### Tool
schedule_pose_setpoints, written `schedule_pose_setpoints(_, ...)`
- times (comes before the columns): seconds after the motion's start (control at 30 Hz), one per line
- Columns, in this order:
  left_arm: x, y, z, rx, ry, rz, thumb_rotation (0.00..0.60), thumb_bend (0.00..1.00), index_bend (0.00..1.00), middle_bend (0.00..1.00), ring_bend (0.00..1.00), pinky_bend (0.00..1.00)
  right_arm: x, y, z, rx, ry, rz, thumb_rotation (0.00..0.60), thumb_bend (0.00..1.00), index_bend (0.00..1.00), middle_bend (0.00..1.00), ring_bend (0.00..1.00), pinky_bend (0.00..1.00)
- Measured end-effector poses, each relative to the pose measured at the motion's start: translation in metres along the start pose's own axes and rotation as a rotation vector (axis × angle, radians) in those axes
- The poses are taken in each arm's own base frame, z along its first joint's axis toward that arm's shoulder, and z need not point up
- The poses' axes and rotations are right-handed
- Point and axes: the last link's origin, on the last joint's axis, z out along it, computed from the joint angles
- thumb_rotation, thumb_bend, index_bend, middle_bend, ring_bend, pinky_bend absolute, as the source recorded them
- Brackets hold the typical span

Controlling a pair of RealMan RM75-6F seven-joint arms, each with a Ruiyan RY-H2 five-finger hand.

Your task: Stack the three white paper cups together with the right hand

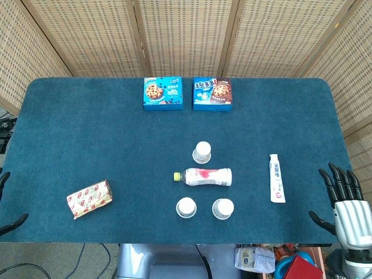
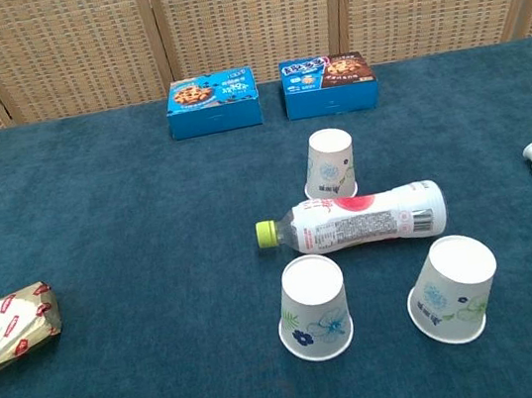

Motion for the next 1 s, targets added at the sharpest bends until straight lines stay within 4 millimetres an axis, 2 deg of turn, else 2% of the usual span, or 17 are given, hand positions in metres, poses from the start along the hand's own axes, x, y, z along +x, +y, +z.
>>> schedule_pose_setpoints(0.3, 0.0, -0.002, 0.001, 0.009, -0.003, -0.005, 0.6, 0.13, 0.0, 0.0, 0.0, 0.0, -0.008, -0.006, 0.003, 0.038, -0.062, -0.001, 0.6, 0.0, 0.0, 0.0, 0.0, 0.0)
schedule_pose_setpoints(0.37, 0.0, -0.001, 0.003, 0.009, -0.002, -0.003, 0.6, 0.13, 0.0, 0.0, 0.0, 0.0, -0.012, -0.009, 0.006, 0.069, -0.092, 0.009, 0.6, 0.0, 0.01, 0.03, 0.0, 0.01)
schedule_pose_setpoints(0.57, -0.002, 0.0, 0.008, 0.017, -0.005, 0.009, 0.6, 0.13, 0.0, 0.0, 0.0, 0.0, -0.031, -0.031, 0.028, 0.258, -0.269, 0.139, 0.6, 0.0, 0.09, 0.17, 0.06, 0.13)
schedule_pose_setpoints(0.67, -0.004, -0.001, 0.011, 0.032, -0.012, 0.017, 0.6, 0.13, 0.0, 0.0, 0.0, 0.0, -0.044, -0.047, 0.042, 0.375, -0.368, 0.181, 0.6, 0.0, 0.13, 0.19, 0.08, 0.14)
schedule_pose_setpoints(0.8, -0.009, -0.001, 0.017, 0.049, -0.031, 0.03, 0.6, 0.13, 0.0, 0.0, 0.0, 0.0, -0.064, -0.066, 0.061, 0.483, -0.486, 0.149, 0.6, 0.0, 0.15, 0.23, 0.11, 0.16)
schedule_pose_setpoints(1.0, -0.016, -0.003, 0.027, 0.07, -0.059, 0.045, 0.6, 0.13, 0.0, 0.0, 0.0, 0.0, -0.098, -0.091, 0.076, 0.52, -0.611, 0.136, 0.6, 0.0, 0.19, 0.26, 0.15, 0.18)
